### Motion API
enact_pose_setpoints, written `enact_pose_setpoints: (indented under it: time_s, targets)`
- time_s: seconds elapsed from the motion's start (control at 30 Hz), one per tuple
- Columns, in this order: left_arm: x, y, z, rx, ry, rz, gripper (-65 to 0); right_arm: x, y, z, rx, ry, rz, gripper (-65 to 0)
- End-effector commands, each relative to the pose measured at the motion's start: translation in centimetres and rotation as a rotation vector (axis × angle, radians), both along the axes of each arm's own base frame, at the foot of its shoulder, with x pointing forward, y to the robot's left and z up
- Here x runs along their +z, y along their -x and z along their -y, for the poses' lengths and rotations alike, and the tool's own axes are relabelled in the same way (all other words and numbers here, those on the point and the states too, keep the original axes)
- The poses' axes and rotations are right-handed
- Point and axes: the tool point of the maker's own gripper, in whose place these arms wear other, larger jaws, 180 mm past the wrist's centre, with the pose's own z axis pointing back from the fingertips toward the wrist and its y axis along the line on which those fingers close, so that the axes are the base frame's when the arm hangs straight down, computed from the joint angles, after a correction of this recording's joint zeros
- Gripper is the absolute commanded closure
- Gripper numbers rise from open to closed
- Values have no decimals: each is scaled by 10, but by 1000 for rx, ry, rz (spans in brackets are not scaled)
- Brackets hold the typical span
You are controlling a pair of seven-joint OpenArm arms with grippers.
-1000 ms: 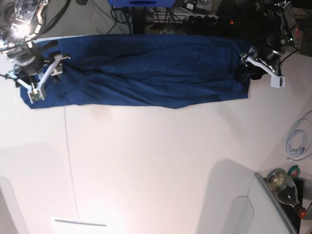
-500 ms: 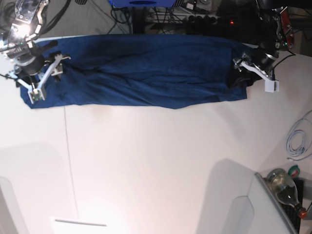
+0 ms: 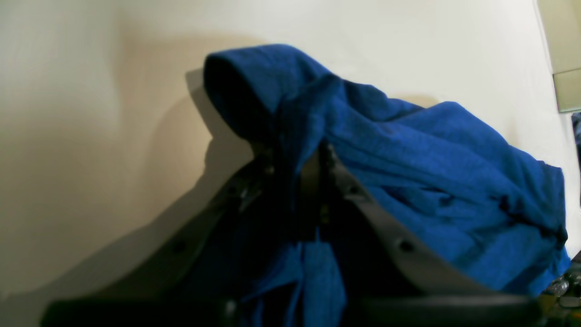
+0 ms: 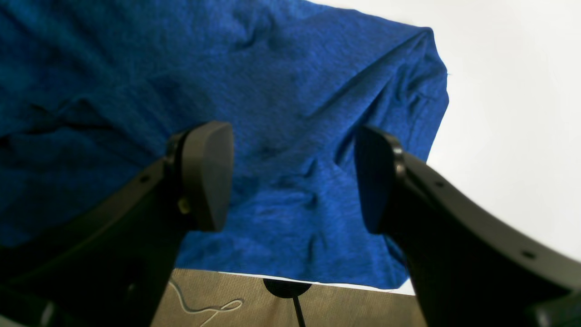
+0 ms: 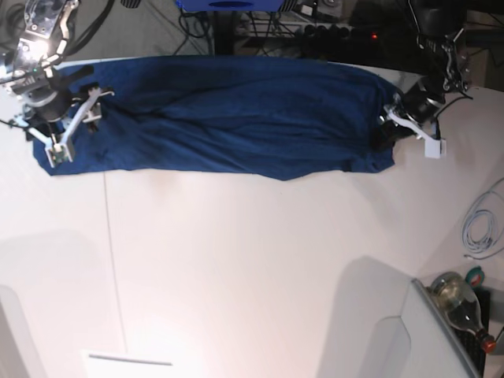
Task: Layout the t-shirt on the table in an organized manner, then fold the t-shirt properly
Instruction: 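Grasp the shirt end with the left gripper and lift it, then fold the held shirt end with the left gripper toward the right gripper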
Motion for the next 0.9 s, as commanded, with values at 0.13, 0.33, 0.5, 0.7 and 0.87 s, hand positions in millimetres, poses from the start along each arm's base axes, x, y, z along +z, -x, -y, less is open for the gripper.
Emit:
enact_pose_setpoints:
  time_s: [0.13, 0.33, 0.5, 0.7, 0.87]
  targets:
    - [12, -5, -30, -50, -138, -39, 0, 8, -7, 1, 5, 4, 37, -398]
    - [61, -14, -54, -37, -255, 90, 0, 8, -7, 1, 5, 4, 37, -398]
    - [94, -7, -24, -112, -312, 183, 0, 8, -7, 1, 5, 4, 37, -398]
    - [123, 0, 46, -206, -278, 290, 0, 9, -9, 1, 5, 4, 41, -398]
    - [112, 2, 112, -271, -190, 254, 0, 9, -9, 1, 5, 4, 41, -398]
